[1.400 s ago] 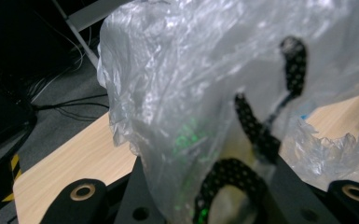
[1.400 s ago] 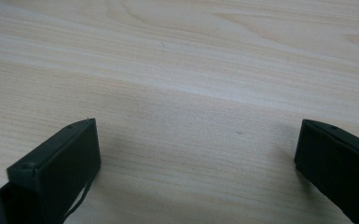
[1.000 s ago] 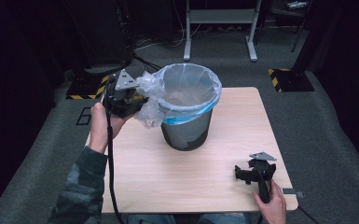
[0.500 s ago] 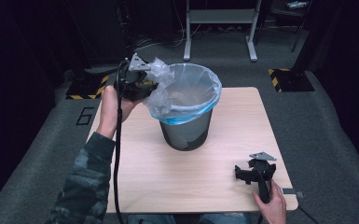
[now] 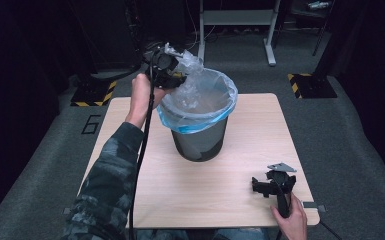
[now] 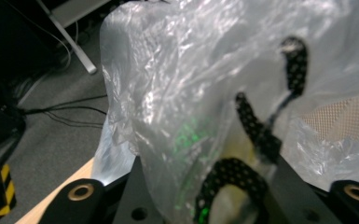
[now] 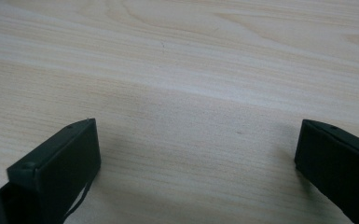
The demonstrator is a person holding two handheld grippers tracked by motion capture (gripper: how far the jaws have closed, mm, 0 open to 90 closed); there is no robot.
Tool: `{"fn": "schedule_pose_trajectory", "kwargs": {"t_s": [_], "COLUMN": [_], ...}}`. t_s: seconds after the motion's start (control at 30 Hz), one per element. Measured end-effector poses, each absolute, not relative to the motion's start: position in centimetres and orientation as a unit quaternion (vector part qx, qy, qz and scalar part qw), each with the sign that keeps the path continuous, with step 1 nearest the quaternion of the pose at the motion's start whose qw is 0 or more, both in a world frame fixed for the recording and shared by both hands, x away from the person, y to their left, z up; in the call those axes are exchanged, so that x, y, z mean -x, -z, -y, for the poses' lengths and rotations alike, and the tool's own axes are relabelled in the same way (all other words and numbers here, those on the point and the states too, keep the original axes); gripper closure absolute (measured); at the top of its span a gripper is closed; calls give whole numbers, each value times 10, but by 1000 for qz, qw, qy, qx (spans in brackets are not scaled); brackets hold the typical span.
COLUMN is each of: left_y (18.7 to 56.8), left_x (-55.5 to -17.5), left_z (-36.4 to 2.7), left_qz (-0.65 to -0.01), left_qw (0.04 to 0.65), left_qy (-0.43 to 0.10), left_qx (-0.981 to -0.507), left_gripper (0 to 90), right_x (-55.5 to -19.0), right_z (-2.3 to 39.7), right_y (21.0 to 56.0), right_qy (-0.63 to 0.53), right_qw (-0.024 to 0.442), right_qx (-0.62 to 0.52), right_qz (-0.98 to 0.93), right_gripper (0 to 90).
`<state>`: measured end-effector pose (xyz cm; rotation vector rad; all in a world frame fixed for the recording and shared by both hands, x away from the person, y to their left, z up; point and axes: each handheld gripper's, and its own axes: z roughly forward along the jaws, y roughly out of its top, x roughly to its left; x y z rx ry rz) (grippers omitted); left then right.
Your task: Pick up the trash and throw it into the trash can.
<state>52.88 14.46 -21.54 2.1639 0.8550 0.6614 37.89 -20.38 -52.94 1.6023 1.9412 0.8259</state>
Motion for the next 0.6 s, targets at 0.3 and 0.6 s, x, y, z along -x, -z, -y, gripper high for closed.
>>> {"fn": "schedule_pose_trajectory", "kwargs": {"t_s": [0.3, 0.6], "left_y": [214, 206], "left_x": [-522, -526], "left_z": [-154, -153], "left_qz": [-346, -355], "left_qw": [376, 360], "left_qy": [-250, -258], "left_qx": [-822, -824], "left_gripper": [137, 0], "right_x": [-379, -379], "right_z": [204, 204], "right_y": [529, 530], "right_qy": [-303, -304], "right_qw": [244, 245], "right_qx": [-587, -586], "right_qz": [-710, -710], "right_gripper": [0, 0]}}
